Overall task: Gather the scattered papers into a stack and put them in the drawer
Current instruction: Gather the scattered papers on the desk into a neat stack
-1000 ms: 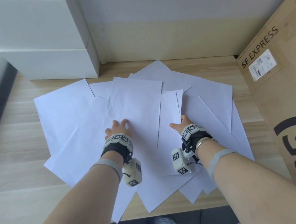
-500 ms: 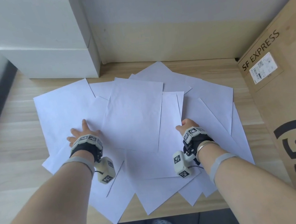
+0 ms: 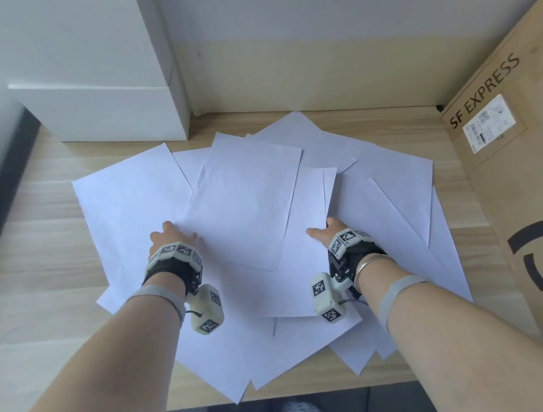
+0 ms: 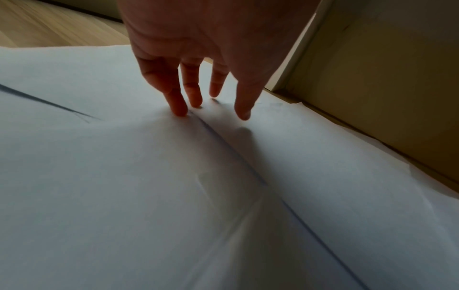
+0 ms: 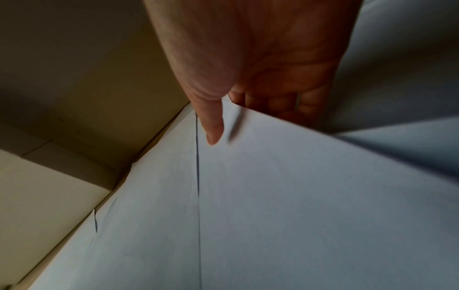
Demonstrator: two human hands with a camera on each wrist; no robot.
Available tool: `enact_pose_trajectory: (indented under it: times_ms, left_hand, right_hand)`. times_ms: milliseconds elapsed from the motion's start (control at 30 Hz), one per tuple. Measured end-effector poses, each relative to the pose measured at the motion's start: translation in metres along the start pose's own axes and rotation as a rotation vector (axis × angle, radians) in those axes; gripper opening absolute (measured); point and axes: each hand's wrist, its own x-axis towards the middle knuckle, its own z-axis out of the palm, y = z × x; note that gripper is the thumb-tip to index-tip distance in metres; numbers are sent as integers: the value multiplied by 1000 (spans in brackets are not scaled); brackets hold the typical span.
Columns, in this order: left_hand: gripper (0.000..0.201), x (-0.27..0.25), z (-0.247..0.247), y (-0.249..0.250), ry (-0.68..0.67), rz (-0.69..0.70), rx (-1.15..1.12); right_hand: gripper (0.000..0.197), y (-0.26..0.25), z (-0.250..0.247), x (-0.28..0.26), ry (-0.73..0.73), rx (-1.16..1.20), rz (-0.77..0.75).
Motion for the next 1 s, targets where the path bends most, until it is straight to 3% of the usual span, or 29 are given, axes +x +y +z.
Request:
enact_pose_trajectory:
  times_ms: [100, 433, 633, 867, 1000]
  left_hand:
    - [45, -1, 3, 5, -39, 14, -32]
    - [41, -16, 18, 22, -187, 158, 29]
    - [37, -12, 20, 18, -185, 184, -8]
    - [76, -12, 10, 29, -86, 167, -219]
    - [87, -17, -2, 35, -106, 168, -436]
  right_hand:
    - [67, 0, 8, 7, -26, 5, -16]
    - [69, -4, 19, 4, -25, 38, -61]
    - [41, 2, 13, 3, 70, 74, -213]
    - [34, 0, -12, -8, 170, 244, -352]
    - [36, -7, -33, -17, 232, 416, -414]
